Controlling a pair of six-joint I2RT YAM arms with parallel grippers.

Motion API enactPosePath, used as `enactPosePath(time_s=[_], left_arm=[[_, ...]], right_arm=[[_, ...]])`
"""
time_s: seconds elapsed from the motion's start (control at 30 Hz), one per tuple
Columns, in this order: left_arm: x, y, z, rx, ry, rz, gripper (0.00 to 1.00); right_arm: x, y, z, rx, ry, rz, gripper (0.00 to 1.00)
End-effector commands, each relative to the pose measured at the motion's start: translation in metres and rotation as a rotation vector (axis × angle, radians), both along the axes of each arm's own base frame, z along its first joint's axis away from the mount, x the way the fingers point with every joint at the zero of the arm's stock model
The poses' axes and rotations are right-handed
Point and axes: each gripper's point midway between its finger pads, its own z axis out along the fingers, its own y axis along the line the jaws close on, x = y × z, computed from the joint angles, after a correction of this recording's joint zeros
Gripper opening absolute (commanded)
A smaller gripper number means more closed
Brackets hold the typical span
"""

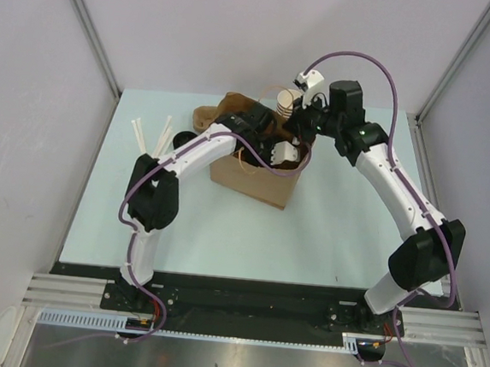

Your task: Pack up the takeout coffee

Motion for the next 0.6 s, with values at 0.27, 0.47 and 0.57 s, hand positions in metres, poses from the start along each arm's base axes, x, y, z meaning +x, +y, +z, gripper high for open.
enactPosePath(time_s=[0.27,0.47,0.57], left_arm=[[0.009,0.014,-0.075,0.136,0.081,0.001,0.32],[0.009,0.018,-0.091,0.168,0.097,0.008,0.36],[0.012,0.018,-0.089,0.167,0.081,0.008,0.44]], right_arm=[[0.011,-0.005,0.012,0.048,0.028,0.021,0.00],[0.015,-0.010,0.008,0.046,0.041,0.017,0.00],[0.017,-0.011,0.007,0.046,0.043,0.019,0.00]])
